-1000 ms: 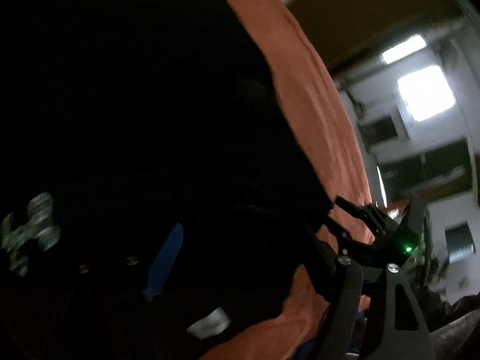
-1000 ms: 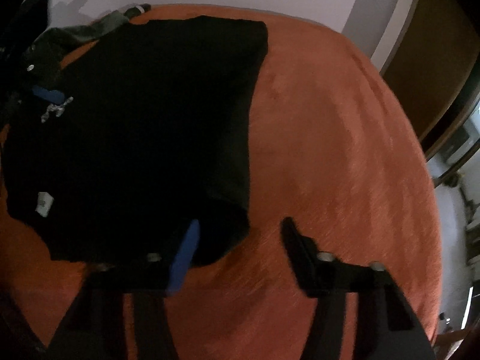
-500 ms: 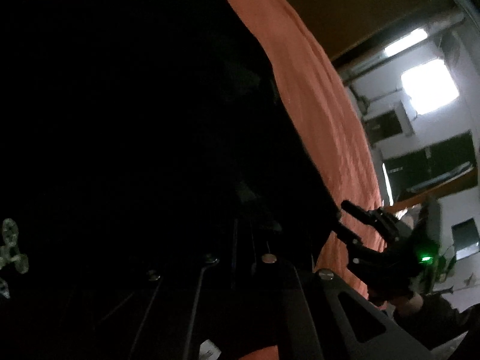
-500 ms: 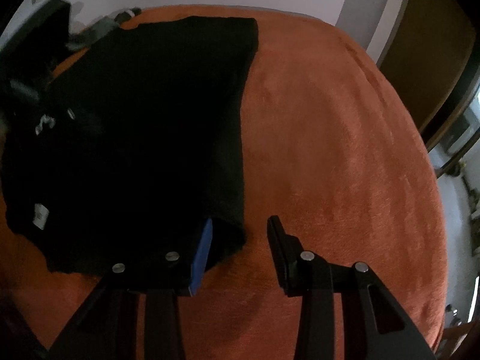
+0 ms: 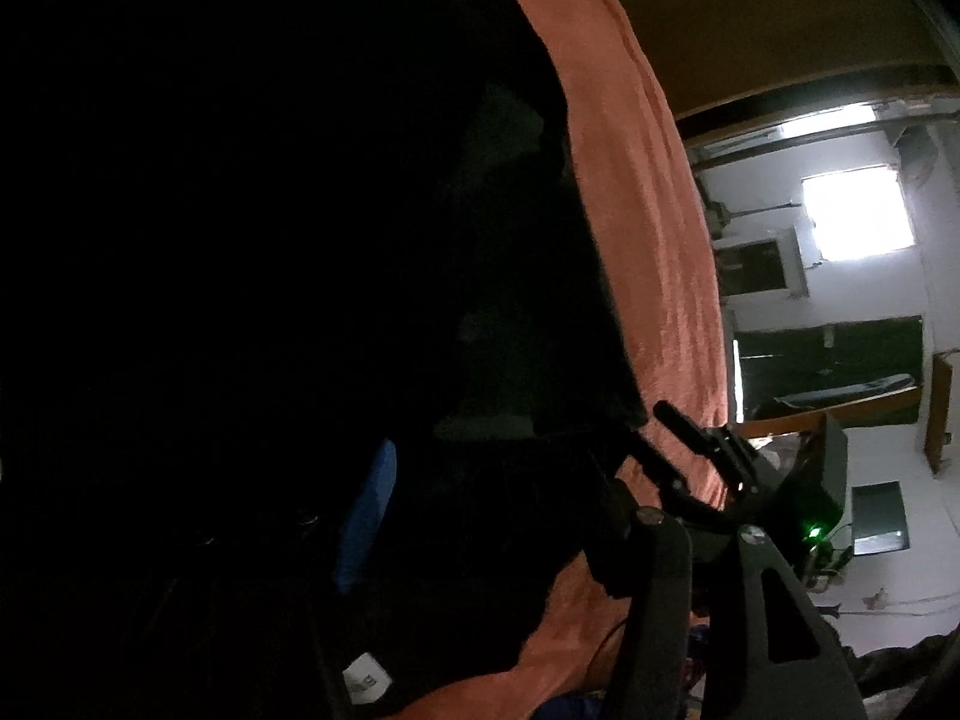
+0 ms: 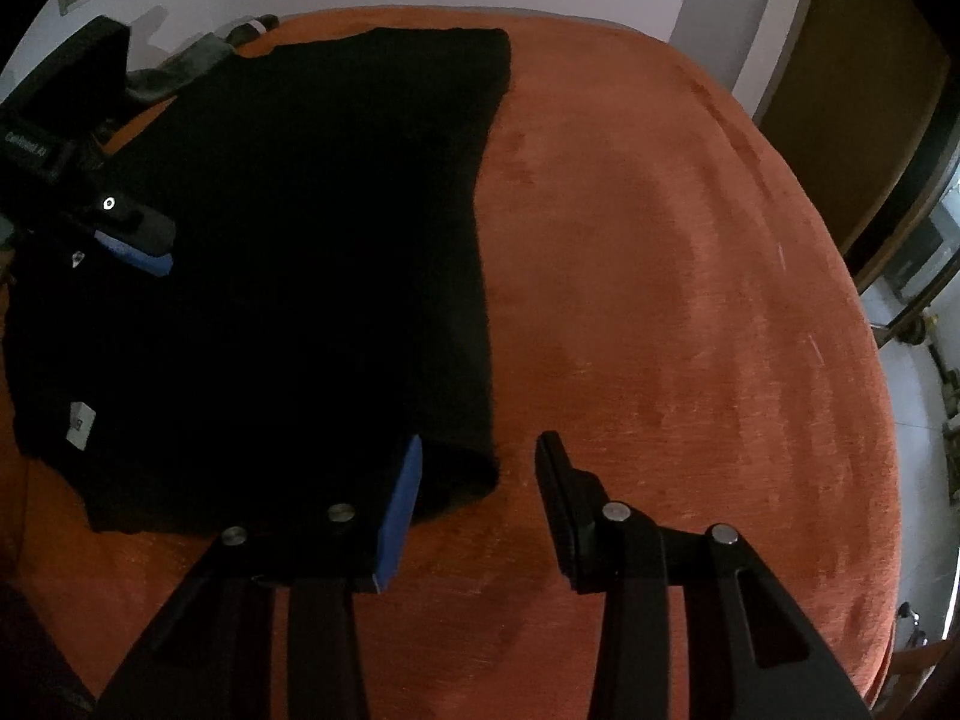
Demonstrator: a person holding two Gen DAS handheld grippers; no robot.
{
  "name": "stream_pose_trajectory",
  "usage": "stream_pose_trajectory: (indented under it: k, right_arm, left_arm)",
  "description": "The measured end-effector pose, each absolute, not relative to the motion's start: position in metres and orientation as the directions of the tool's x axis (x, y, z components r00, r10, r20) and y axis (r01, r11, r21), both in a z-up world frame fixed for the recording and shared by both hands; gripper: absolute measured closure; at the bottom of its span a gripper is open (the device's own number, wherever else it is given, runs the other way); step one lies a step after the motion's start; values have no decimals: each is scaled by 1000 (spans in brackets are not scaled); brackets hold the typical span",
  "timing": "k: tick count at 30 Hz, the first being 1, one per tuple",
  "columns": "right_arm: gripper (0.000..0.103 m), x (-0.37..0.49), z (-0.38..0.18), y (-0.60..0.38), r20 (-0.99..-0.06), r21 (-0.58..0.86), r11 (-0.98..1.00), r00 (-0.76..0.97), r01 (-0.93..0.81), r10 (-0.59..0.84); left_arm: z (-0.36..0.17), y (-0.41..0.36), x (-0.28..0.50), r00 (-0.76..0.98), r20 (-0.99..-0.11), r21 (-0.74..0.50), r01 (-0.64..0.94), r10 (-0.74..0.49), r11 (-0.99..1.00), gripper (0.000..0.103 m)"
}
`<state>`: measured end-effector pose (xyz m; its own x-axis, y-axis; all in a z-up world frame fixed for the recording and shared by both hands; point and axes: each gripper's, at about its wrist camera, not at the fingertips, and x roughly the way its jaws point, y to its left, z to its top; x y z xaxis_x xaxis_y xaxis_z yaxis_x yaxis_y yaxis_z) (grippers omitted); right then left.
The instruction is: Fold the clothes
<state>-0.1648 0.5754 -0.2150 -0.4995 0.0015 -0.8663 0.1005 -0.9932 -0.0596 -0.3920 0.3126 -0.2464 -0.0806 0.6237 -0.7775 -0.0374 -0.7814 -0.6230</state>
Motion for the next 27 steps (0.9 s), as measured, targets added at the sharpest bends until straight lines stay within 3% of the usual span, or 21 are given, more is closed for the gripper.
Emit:
stream_pose_trajectory:
  k: [2,3,4,5,6,15,27]
  right_arm:
    - [65,-166,-216,574,-867,-52,-993,-498,104,-7]
    - [65,-167,-217,574,-868,-50,-993,-496,105,-9]
    - [65,-168,-218,574,-869,-51,-993,-495,106,-9]
    - [65,-166,-219,573,-870,-55,-993,-493,107,-5]
    - [65,-165,-220,573,-870,-61,-992,-492,106,1]
    - [65,-164,-226,572,-873,-81,-994,-486,72,35]
    - [56,-165,-234,573,-858,-181,-977,-504,111,101]
  left_arm:
    - [-247,316,-393,-81,-775,-626,-38,627,-779,45]
    - [-249,315,-393,-96,-777,-623,-25,622,-782,52]
    - [-253,314,-394,-109,-772,-630,-2,626,-777,81]
    - [-259,313,-395,-108,-761,-646,24,640,-763,99]
    - [-262,312,-394,-106,-755,-653,36,647,-756,101]
    - [-229,265,-387,-241,-740,-657,62,627,-751,102]
    - [-249,263,-387,-200,-796,-586,20,571,-810,101]
